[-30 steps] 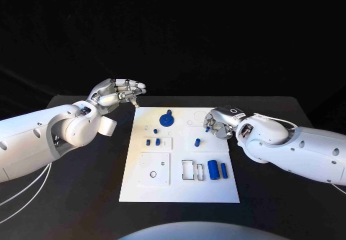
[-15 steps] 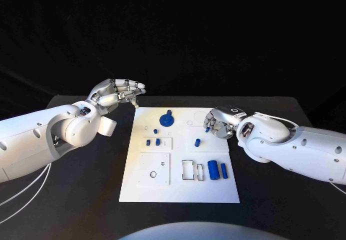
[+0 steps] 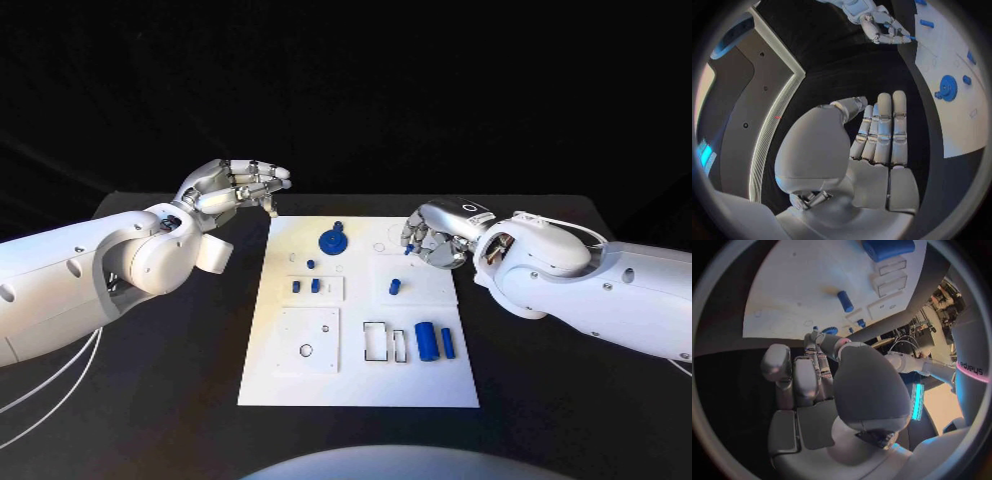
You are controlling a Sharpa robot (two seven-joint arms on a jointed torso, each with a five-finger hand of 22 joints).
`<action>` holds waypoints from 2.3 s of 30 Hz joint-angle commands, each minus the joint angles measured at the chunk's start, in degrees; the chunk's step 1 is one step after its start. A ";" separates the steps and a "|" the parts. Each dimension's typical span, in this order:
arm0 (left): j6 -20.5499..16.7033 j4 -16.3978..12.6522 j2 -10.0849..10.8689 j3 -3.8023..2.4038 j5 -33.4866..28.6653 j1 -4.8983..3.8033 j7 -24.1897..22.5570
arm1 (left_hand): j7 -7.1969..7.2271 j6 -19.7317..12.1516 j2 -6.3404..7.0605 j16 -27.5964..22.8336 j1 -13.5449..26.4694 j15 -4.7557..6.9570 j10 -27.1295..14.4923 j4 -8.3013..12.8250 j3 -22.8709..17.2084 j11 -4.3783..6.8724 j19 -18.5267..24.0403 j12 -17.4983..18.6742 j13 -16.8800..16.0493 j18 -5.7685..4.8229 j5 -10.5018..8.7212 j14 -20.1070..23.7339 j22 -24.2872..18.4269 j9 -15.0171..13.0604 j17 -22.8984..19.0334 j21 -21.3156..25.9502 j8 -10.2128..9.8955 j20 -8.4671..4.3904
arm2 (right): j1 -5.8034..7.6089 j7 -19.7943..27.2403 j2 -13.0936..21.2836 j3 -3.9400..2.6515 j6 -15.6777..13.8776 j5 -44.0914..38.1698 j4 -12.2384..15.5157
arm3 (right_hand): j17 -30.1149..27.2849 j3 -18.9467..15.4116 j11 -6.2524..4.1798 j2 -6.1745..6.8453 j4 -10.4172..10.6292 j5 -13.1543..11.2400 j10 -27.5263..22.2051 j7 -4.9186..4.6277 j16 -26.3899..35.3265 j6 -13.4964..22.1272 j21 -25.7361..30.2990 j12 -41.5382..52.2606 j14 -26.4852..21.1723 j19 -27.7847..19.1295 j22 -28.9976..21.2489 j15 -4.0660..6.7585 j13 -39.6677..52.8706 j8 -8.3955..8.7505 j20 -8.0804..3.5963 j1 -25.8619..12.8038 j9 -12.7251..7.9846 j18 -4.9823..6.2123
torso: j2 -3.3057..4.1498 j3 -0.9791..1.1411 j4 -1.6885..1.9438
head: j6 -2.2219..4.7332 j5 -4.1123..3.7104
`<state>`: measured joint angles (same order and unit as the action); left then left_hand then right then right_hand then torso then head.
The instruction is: Assemble the parts on the task board
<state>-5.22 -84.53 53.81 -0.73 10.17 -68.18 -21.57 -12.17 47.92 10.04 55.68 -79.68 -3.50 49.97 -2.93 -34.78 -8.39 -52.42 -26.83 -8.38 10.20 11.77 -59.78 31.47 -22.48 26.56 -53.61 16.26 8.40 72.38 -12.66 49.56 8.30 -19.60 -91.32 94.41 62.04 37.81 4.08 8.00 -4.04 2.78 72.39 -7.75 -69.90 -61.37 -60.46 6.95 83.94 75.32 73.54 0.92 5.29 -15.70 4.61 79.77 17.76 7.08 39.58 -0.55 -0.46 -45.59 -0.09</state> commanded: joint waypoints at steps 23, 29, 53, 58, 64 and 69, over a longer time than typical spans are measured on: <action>0.90 0.79 -0.80 -0.03 -0.29 -0.01 -0.54 | -0.03 -0.48 0.18 -0.21 0.54 -0.11 -0.62 0.19 0.28 -0.05 0.21 0.39 0.09 0.42 0.31 0.41 -0.09 0.07 -0.08 0.25 -0.39 0.29 | -1.55 0.87 -8.09 -0.09 0.56 1.27 3.73 | 0.04 0.34 -0.56 -0.32 -0.10 0.10 0.83 -0.02 -0.43 -0.43 0.15 -0.10 0.83 0.18 -0.04 0.24 0.08 -0.06 0.09 -0.41 0.20 -0.67 | 0.00 -0.03 0.05 | -0.27 4.24; 0.77 1.41 -1.10 -0.03 -1.16 -0.01 -0.50 | -0.05 -0.50 0.17 -0.23 0.58 -0.13 -0.65 0.18 0.30 -0.07 0.19 0.37 0.09 0.42 0.30 0.40 -0.12 0.07 -0.09 0.28 -0.39 0.30 | -3.85 1.70 -10.54 -0.04 0.40 0.28 3.34 | 0.05 0.48 -0.51 -0.39 -0.21 0.10 0.74 -0.08 -0.47 -0.30 0.16 -0.24 0.84 0.18 -0.02 0.22 0.07 0.01 0.09 -0.41 0.22 -0.67 | 0.02 0.04 -0.02 | -0.80 6.57; 1.24 3.25 -2.32 -0.03 -3.21 -0.01 -0.05 | -0.08 -0.54 0.06 -0.22 1.05 -0.23 -0.73 -0.11 0.50 -0.12 0.10 0.25 0.10 0.40 0.23 0.32 -0.32 0.07 -0.09 0.52 -0.37 0.40 | -8.53 2.41 -14.07 0.63 1.47 -4.04 2.44 | -0.01 0.59 -0.45 -0.44 -0.34 0.10 0.68 -0.14 -0.47 -0.18 0.14 -0.38 0.83 0.18 0.03 0.18 0.07 0.07 0.10 -0.45 0.25 -0.68 | 0.16 0.10 -0.08 | -2.34 8.36; 1.36 3.35 -2.37 -0.03 -3.42 -0.01 0.04 | -0.08 -0.54 0.06 -0.22 1.05 -0.23 -0.73 -0.11 0.50 -0.12 0.10 0.25 0.10 0.40 0.23 0.32 -0.32 0.07 -0.09 0.52 -0.37 0.40 | -8.88 2.13 -14.16 0.68 1.59 -4.71 2.30 | -0.01 0.59 -0.45 -0.44 -0.34 0.10 0.68 -0.14 -0.47 -0.18 0.14 -0.38 0.83 0.18 0.03 0.18 0.07 0.07 0.10 -0.45 0.25 -0.68 | 0.14 0.06 0.02 | -2.55 8.30; 1.44 3.42 -2.36 -0.03 -3.49 -0.01 0.12 | -0.08 -0.54 0.06 -0.22 1.05 -0.23 -0.73 -0.11 0.50 -0.12 0.10 0.25 0.10 0.40 0.23 0.32 -0.32 0.07 -0.09 0.52 -0.37 0.40 | -9.01 1.69 -14.03 0.73 1.46 -5.19 2.07 | 0.05 0.63 -0.43 -0.47 -0.38 0.10 0.65 -0.16 -0.53 -0.14 -0.06 -0.44 0.84 0.27 0.15 0.16 0.07 0.09 0.11 -0.48 0.26 -0.72 | 0.14 0.03 -0.01 | -2.58 8.26; 1.50 3.47 -2.36 -0.03 -3.50 -0.01 0.15 | -0.08 -0.54 0.06 -0.22 1.05 -0.23 -0.73 -0.11 0.50 -0.12 0.10 0.25 0.10 0.40 0.23 0.32 -0.32 0.07 -0.09 0.52 -0.37 0.40 | -9.05 1.64 -14.05 0.77 1.41 -5.57 1.68 | 0.05 0.63 -0.43 -0.47 -0.38 0.10 0.65 -0.16 -0.53 -0.14 -0.06 -0.44 0.84 0.27 0.15 0.16 0.07 0.09 0.11 -0.48 0.26 -0.72 | 0.14 0.00 -0.03 | -2.70 8.37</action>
<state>-4.86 -81.03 51.56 -0.72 7.15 -68.19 -21.22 -12.37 47.72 10.04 55.68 -79.08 -3.50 49.56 -3.09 -34.62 -8.40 -52.42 -26.83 -8.35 10.20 11.77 -59.78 31.24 -22.50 26.56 -53.41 16.26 8.40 63.38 -10.74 35.52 9.07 -18.61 -95.60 96.20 62.00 38.11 3.88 8.17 -4.35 2.68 72.78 -7.68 -70.13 -61.29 -60.45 6.57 83.94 75.32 73.64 0.92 5.26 -15.43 4.61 79.16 18.00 7.08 39.74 -0.52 -0.46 -48.23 8.23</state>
